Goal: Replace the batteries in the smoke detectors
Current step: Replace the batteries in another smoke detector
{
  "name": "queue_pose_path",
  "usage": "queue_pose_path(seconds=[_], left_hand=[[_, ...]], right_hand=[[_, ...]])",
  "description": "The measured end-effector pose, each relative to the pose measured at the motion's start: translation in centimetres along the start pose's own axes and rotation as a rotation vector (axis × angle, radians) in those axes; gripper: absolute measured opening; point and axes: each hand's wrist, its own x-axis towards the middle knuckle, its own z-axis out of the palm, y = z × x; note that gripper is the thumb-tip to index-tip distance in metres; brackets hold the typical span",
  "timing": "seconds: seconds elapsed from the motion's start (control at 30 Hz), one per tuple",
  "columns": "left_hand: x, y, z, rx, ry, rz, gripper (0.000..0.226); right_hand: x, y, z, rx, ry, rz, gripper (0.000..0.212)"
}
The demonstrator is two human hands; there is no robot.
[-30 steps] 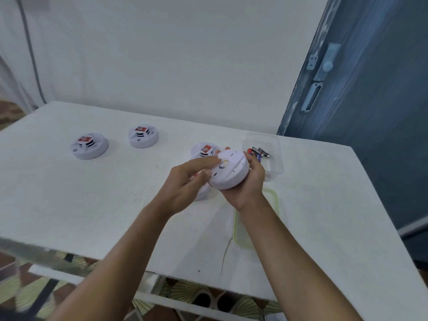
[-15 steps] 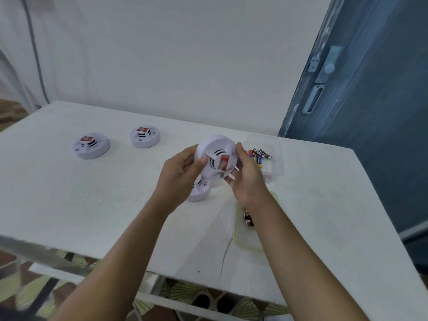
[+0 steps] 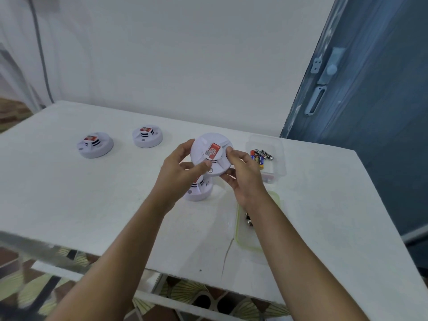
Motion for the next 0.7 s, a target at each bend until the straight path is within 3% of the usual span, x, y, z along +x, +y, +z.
queue_pose_path(seconds=[0.13,0.4,0.7], left_hand=[[-0.1,-0.2,-0.3,0.040,-0.006,-0.016,0.071],[-0.6,0.2,-0.1,0.052,0.037,-0.028,0.061],[-0.3,0.0,-0.4,0.046,0.042,-0.051,0.072]], right_hand=[[0.1,0.1,0.2,-0.032,0.019,-0.003,0.025],[0.0,0.5,0.9,-0.009,0.019,0.025,0.031],[0.1,0.8,1.1,-0.025,0.023,0.026,0.030]])
